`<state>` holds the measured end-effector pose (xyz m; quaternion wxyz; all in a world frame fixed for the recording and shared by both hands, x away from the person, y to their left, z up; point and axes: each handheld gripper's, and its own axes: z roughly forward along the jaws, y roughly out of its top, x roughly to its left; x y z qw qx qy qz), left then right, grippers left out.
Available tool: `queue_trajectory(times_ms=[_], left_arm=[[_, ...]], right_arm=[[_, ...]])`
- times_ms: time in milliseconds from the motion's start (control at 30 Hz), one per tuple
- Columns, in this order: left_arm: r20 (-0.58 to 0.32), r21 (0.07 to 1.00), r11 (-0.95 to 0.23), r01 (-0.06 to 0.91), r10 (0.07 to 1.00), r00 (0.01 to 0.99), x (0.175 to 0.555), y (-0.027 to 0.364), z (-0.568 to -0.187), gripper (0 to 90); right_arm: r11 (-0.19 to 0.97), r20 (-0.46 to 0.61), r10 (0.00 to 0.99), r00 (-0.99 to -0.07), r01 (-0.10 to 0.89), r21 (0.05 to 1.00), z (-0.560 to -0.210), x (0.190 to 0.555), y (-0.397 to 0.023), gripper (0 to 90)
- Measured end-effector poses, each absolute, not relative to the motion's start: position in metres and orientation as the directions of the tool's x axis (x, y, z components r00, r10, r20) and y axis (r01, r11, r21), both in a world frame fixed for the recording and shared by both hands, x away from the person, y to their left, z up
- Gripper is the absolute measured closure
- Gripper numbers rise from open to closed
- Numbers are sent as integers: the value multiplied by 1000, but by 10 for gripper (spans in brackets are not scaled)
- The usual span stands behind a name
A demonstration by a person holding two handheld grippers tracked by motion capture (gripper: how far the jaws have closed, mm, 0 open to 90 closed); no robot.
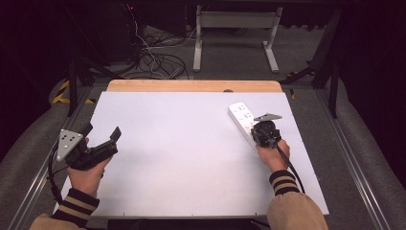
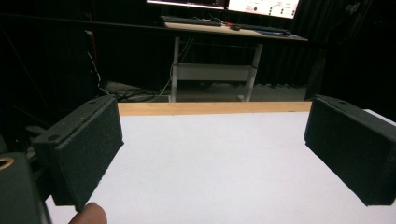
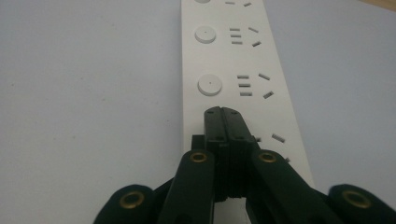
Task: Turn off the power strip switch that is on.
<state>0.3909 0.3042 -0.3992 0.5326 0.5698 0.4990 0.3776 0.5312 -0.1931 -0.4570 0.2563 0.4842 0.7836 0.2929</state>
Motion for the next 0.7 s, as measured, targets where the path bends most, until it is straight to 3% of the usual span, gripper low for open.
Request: queue_trajectory(times_ms=[700], left_arm=[[-102, 982, 64, 175, 971, 217, 392, 303, -400, 51]], right_arm=[[357, -114, 909, -400, 610, 708, -457, 531, -194, 900]])
